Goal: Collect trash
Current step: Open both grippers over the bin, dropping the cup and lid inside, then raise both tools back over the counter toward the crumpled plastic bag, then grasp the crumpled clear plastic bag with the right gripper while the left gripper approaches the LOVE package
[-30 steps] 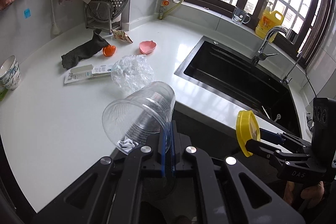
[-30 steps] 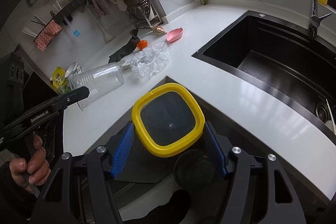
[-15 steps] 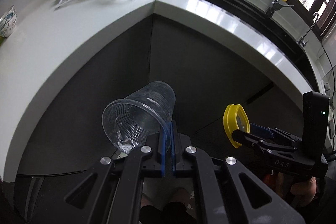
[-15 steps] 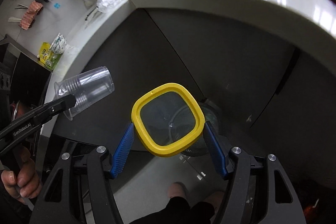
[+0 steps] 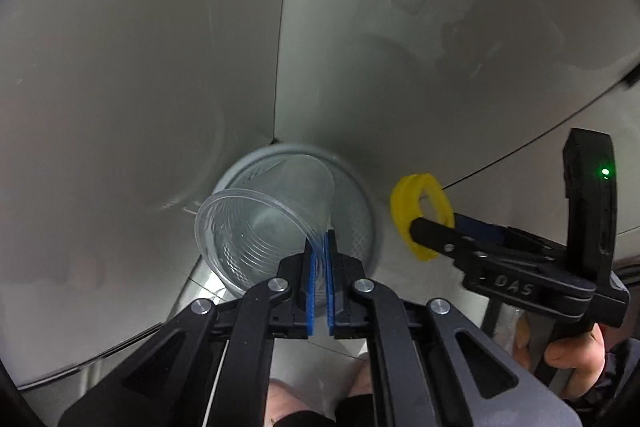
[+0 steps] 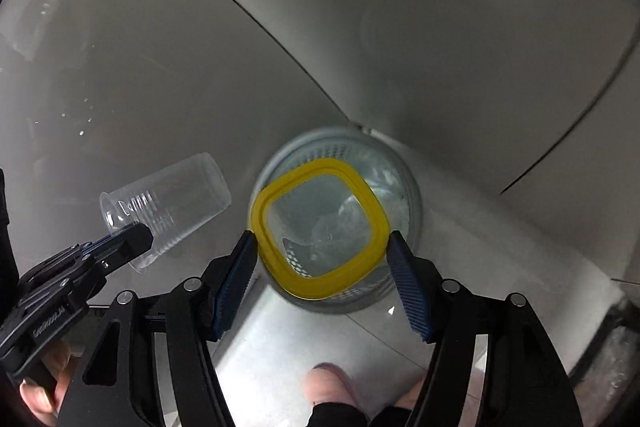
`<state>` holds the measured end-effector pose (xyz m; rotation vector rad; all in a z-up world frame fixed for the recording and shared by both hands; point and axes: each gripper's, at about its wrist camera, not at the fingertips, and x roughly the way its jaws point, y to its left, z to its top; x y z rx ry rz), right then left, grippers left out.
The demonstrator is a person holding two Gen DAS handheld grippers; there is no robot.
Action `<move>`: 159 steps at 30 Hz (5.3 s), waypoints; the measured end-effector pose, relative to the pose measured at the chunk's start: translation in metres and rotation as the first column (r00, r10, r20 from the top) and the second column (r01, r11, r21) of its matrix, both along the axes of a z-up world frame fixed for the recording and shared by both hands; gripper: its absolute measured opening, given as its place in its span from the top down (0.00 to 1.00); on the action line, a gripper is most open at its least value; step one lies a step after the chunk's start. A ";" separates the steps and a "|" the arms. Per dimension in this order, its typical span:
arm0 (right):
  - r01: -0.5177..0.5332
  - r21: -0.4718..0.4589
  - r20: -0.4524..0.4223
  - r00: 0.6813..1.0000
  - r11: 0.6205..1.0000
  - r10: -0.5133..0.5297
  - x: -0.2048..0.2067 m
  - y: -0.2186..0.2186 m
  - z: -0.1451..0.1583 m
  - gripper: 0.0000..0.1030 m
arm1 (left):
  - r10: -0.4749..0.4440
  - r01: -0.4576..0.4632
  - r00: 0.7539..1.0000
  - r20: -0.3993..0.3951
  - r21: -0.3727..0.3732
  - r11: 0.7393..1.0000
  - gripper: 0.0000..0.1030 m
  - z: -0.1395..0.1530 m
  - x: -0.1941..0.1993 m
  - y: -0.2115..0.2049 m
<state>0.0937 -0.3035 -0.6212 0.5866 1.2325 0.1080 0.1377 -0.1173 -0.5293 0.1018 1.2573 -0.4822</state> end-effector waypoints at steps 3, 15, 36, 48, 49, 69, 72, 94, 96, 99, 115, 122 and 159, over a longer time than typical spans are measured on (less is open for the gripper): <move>0.003 0.009 -0.018 1.000 1.000 -0.003 0.013 0.004 -0.037 0.38 | 0.013 -0.013 1.000 -0.008 0.003 1.000 0.94 -0.035 0.008 0.008; 0.001 0.019 -0.090 0.996 1.000 0.001 0.024 0.001 -0.047 0.37 | 0.053 -0.055 0.998 0.040 0.058 0.997 0.37 -0.034 0.013 0.019; -0.062 -0.017 -0.032 0.998 0.998 0.062 -0.104 -0.018 0.289 0.37 | 0.139 -0.146 0.971 0.196 0.021 0.989 0.14 0.320 -0.068 0.017; -0.096 -0.065 0.233 0.966 0.993 0.109 -0.069 -0.046 0.451 0.34 | 0.296 -0.290 0.905 0.305 -0.064 0.955 0.06 0.464 -0.067 0.044; -0.104 -0.073 0.246 0.962 0.992 0.118 -0.061 -0.044 0.458 0.34 | 0.307 -0.302 0.899 0.312 -0.066 0.951 0.06 0.472 -0.059 0.051; -0.083 -0.179 0.294 0.947 0.980 0.134 0.176 0.065 0.492 0.34 | 0.357 -0.371 0.844 0.400 -0.043 0.927 0.06 0.474 0.171 0.162; -0.101 -0.179 0.280 0.948 0.979 0.150 0.203 0.081 0.480 0.34 | 0.362 -0.374 0.855 0.373 -0.041 0.927 0.06 0.465 0.194 0.173; -0.282 -0.343 0.156 0.924 0.896 0.351 0.293 0.125 0.426 0.92 | 0.438 -0.437 0.875 0.206 -0.054 0.898 0.06 0.414 0.240 0.167; -0.258 -0.322 0.179 0.928 0.911 0.326 0.292 0.112 0.434 0.93 | 0.406 -0.404 0.889 0.209 -0.055 0.913 0.06 0.412 0.244 0.156; -0.203 -0.288 0.213 0.939 0.936 0.269 0.288 0.087 0.444 0.93 | 0.382 -0.379 0.905 0.186 -0.055 0.924 0.06 0.405 0.252 0.139; -0.093 -0.256 0.291 0.942 0.962 0.168 0.275 0.003 0.481 0.94 | 0.341 -0.350 0.920 0.192 0.016 0.937 0.06 0.394 0.288 0.084; -0.088 -0.214 0.297 0.943 0.973 0.151 0.274 -0.011 0.476 0.94 | -0.151 0.097 0.943 0.295 0.190 0.977 0.06 0.399 0.300 0.066; 0.169 -0.217 0.267 0.958 0.961 -0.108 0.225 0.003 0.489 0.93 | -0.787 0.778 0.600 0.147 0.120 0.616 0.25 0.340 0.365 0.028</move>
